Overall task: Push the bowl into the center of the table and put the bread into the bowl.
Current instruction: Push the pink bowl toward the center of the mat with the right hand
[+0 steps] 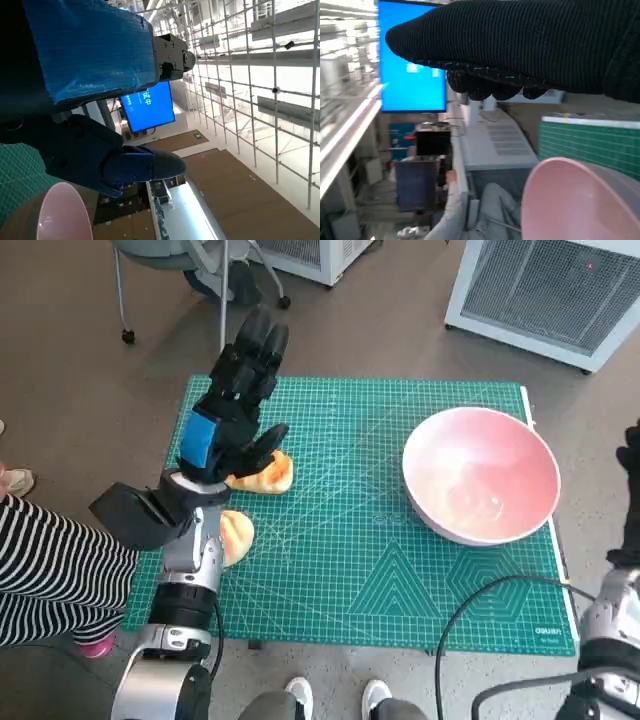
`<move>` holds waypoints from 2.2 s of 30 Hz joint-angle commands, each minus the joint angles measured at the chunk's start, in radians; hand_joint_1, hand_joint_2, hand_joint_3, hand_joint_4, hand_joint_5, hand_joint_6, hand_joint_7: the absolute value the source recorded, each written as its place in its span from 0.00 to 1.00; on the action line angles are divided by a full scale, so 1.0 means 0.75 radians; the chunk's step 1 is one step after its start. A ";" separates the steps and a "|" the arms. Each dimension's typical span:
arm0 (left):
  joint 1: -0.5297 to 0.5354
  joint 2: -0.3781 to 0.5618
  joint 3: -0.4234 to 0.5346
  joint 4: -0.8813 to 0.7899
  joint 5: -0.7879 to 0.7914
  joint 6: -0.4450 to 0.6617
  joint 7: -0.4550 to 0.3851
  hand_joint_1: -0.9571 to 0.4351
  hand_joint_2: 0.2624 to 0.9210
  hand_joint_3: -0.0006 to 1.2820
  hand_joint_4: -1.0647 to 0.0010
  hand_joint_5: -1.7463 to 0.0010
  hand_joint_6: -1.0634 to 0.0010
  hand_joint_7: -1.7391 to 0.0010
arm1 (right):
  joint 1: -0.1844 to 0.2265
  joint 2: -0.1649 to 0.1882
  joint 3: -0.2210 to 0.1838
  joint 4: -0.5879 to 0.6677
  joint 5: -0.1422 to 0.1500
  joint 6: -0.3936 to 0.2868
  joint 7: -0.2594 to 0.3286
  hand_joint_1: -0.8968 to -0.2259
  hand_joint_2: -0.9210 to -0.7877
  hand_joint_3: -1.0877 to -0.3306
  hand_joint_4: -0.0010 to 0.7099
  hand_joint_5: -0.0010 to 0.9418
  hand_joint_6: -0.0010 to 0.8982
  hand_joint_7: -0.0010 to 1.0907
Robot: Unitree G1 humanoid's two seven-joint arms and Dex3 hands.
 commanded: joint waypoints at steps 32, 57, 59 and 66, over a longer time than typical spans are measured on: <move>0.000 0.070 0.009 -0.025 0.020 0.003 0.003 0.21 1.00 0.29 0.98 1.00 0.88 0.95 | -0.160 0.208 0.105 0.187 -0.053 0.172 -0.034 0.39 0.00 0.39 0.14 0.00 0.05 0.26; 0.009 0.078 0.013 -0.021 0.022 0.003 0.002 0.21 1.00 0.29 0.99 1.00 0.89 0.95 | -0.235 0.318 0.197 0.197 -0.117 0.221 -0.025 0.38 0.00 0.35 0.17 0.01 0.08 0.23; 0.009 0.078 0.013 -0.019 0.024 0.004 0.005 0.21 1.00 0.29 0.99 1.00 0.89 0.95 | -0.245 0.331 0.195 0.198 -0.115 0.223 -0.023 0.39 0.00 0.34 0.17 0.00 0.07 0.23; 0.006 0.077 0.012 -0.016 0.023 0.006 0.004 0.22 1.00 0.29 0.99 1.00 0.89 0.95 | -0.284 0.381 0.177 0.204 -0.096 0.239 -0.020 0.38 0.00 0.32 0.15 0.00 0.06 0.22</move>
